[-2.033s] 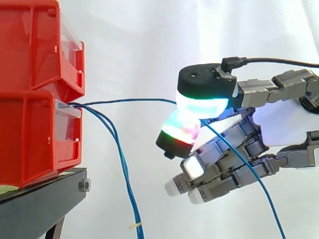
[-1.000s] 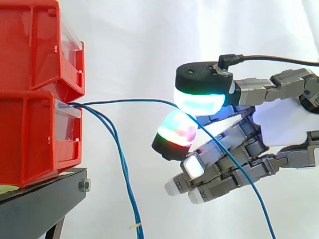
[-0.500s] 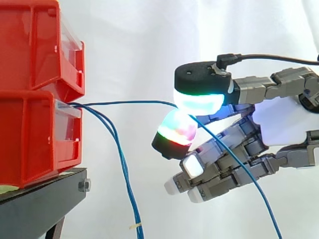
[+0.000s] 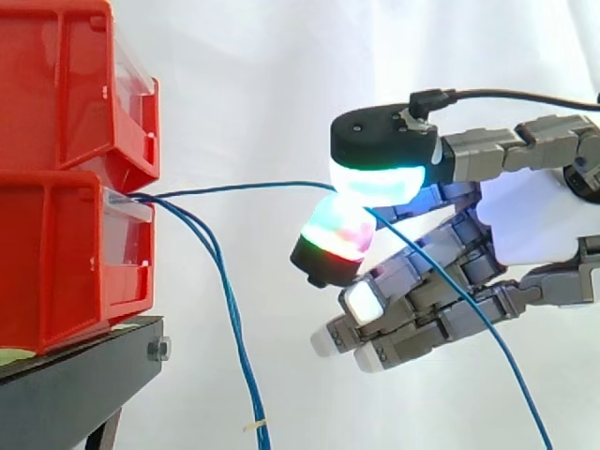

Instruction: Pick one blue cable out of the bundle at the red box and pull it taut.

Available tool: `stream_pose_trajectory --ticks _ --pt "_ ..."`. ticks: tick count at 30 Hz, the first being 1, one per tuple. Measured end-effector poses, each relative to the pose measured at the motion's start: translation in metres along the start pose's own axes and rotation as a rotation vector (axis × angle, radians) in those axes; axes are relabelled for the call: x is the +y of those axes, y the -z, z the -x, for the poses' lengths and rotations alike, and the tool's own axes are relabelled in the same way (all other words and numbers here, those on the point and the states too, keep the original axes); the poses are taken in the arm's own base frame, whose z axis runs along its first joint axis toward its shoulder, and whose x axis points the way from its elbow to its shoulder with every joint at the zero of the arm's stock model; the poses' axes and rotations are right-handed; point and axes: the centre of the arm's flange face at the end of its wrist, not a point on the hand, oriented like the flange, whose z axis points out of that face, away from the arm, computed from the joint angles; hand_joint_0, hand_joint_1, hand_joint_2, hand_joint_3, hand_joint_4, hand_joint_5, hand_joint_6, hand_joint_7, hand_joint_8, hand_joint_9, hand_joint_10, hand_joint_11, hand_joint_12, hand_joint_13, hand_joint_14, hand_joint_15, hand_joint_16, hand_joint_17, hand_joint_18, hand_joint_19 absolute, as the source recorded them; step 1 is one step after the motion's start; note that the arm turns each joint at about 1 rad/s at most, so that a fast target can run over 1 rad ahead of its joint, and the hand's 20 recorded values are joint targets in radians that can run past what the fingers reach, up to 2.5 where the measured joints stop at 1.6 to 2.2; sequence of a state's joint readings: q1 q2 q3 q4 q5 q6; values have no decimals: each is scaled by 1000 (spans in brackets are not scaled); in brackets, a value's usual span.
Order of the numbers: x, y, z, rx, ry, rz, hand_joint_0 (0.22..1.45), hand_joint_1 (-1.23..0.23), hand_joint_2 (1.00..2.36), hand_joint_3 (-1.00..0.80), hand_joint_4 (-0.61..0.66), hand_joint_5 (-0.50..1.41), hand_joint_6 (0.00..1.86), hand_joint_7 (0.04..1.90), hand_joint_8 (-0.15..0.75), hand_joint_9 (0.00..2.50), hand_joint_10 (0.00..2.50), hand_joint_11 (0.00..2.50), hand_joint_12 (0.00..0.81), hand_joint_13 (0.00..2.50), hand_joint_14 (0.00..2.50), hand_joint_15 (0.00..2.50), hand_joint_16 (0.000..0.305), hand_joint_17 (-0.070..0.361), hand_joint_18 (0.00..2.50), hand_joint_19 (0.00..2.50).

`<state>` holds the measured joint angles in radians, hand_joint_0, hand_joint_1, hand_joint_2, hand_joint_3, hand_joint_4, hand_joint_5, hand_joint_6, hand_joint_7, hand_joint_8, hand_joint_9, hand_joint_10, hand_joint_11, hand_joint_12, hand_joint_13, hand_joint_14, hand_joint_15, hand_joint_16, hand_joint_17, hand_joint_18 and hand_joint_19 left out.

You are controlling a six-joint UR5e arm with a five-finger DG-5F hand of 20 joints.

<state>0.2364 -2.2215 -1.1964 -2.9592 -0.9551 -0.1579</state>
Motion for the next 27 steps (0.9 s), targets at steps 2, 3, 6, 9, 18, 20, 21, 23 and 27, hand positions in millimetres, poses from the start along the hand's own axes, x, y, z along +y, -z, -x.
stream_pose_trajectory --ticks 2,3,6,9,18,20,21,23,27 --pt "4 1 2 -1 -1 3 572 -802 1015 119 19 -113 867 1279 368 810 16 761 449 249 0 42 66 148 220 47" --pt "7 2 3 -2 -2 4 573 -804 1016 119 18 -113 868 1271 367 810 17 761 449 251 0 35 66 149 222 41" --pt "13 5 6 -7 -1 2 574 -806 1015 117 22 -112 867 1275 367 815 17 763 451 254 0 43 67 150 235 45" --pt "19 9 11 -23 6 -8 576 -807 1015 113 22 -112 867 1276 369 823 17 758 452 262 0 41 67 150 244 50" --pt "32 16 19 -43 13 -16 578 -805 1019 101 26 -114 859 1300 357 762 17 685 450 307 2 61 66 148 308 72" --pt "32 16 19 -44 14 -16 577 -805 1019 104 26 -114 859 1297 358 758 18 682 450 308 0 65 66 148 308 72" --pt "32 16 19 -44 15 -16 576 -804 1019 103 25 -114 858 1297 356 757 15 685 450 309 0 62 66 148 310 70" --pt "32 17 19 -43 15 -15 577 -805 1019 99 25 -114 859 1294 356 755 17 681 450 310 0 59 66 148 314 77" --pt "32 17 17 -42 15 -14 577 -804 1020 99 28 -114 857 1301 356 753 17 683 451 309 2 59 66 148 314 78"
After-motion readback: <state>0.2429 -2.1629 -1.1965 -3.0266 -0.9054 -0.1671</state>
